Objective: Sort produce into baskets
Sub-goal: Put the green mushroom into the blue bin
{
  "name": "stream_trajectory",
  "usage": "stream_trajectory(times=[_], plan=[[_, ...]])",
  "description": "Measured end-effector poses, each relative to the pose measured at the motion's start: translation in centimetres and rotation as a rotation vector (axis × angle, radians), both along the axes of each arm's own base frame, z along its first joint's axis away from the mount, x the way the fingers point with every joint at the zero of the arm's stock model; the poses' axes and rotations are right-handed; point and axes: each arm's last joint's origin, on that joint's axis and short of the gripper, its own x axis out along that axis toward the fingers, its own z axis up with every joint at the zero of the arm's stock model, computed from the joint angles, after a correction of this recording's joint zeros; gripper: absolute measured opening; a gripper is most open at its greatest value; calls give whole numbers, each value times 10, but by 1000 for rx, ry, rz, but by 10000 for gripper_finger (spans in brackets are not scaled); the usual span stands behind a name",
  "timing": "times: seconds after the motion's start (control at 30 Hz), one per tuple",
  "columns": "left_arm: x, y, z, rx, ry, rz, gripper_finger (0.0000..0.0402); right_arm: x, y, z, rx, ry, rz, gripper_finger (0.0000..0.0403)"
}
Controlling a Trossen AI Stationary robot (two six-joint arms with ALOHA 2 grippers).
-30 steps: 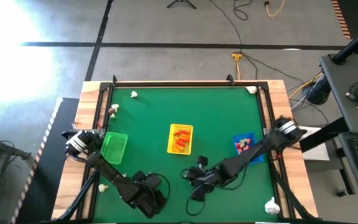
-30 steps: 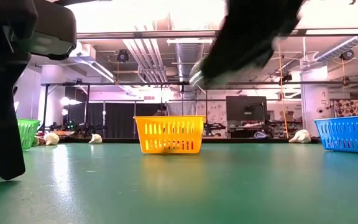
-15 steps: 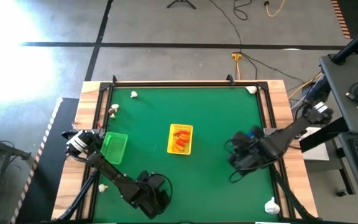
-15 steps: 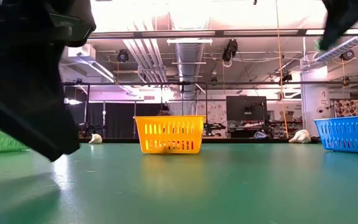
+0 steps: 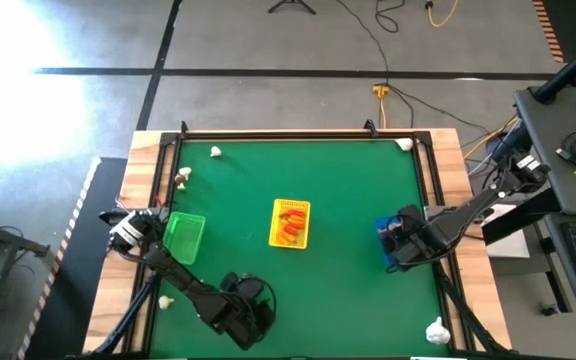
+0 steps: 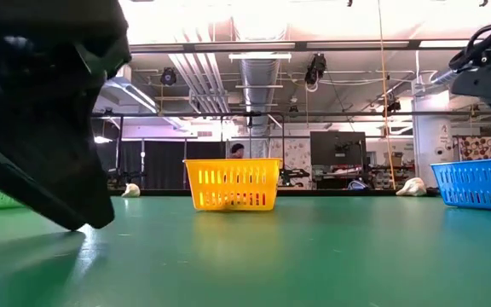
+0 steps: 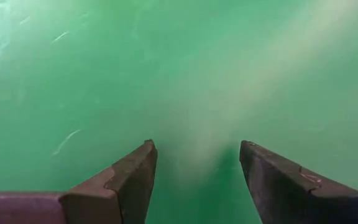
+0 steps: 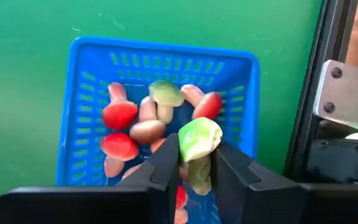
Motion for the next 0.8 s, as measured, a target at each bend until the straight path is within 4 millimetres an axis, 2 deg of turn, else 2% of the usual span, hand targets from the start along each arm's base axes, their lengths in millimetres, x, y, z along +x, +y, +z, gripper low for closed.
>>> stream_trajectory(times=[0.1, 0.27, 0.43, 0.53, 0.6, 0.67, 0.8], plan=[[-3, 9, 15, 6, 29, 13, 217, 6, 3, 0, 0, 8, 7, 98], [-22, 39, 66, 75, 99, 27, 217, 6, 5, 1, 87, 66, 13, 165], [-54, 87, 117, 187, 212, 88, 217, 6, 7, 7, 168, 62, 11, 207], [-70, 123, 138, 205, 280, 176, 217, 15, 13, 24, 190, -22, 27, 220], [-80, 148, 147, 183, 302, 245, 217, 25, 21, 41, 171, -115, 65, 224], [-89, 172, 147, 143, 344, 284, 217, 36, 31, 59, 141, -237, 109, 225], [-103, 216, 129, 32, 460, 333, 217, 61, 56, 95, 90, -429, 231, 222]])
